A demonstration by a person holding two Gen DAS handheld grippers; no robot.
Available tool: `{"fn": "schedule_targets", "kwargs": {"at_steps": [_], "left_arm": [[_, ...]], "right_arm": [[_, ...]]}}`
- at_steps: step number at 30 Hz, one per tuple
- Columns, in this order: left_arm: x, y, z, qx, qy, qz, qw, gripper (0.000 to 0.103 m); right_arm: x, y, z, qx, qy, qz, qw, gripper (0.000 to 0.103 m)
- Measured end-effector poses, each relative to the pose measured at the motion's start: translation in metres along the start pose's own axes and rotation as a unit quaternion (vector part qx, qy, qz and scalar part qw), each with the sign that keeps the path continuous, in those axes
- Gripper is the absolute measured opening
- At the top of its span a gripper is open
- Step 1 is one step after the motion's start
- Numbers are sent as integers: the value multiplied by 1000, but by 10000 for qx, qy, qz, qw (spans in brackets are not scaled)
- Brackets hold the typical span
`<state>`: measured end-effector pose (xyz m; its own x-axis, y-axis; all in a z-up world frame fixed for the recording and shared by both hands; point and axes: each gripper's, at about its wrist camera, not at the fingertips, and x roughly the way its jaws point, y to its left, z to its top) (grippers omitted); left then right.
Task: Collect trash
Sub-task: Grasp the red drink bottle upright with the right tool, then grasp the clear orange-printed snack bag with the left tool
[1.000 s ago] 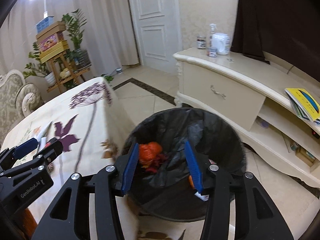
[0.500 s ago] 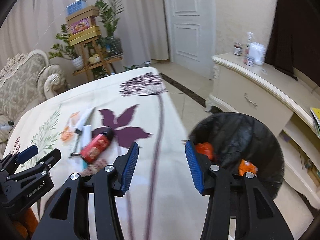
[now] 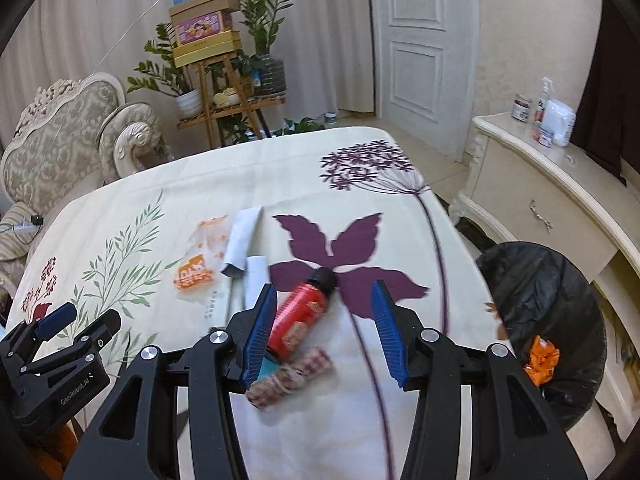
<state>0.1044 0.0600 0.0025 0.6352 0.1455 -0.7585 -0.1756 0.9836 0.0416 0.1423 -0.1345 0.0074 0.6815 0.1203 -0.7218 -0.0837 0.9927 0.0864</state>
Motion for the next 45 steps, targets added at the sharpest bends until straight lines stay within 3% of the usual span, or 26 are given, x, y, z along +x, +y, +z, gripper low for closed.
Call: {"fn": "schedule_targets", "kwargs": {"at_steps": [16,26,45], "left_arm": [[7,3,-1,-56,78,-82,9999,71],[7,5,-3,-65,87,-85,9999,71],[7,-10,12,17,55,-238,9997,71]], "right_arm": [[18,4,-6,-68,356,-80,9993,48],[22,11,-8,-181,497,64,9986,29],[4,-10,1,24,82,6,10000,25]]}}
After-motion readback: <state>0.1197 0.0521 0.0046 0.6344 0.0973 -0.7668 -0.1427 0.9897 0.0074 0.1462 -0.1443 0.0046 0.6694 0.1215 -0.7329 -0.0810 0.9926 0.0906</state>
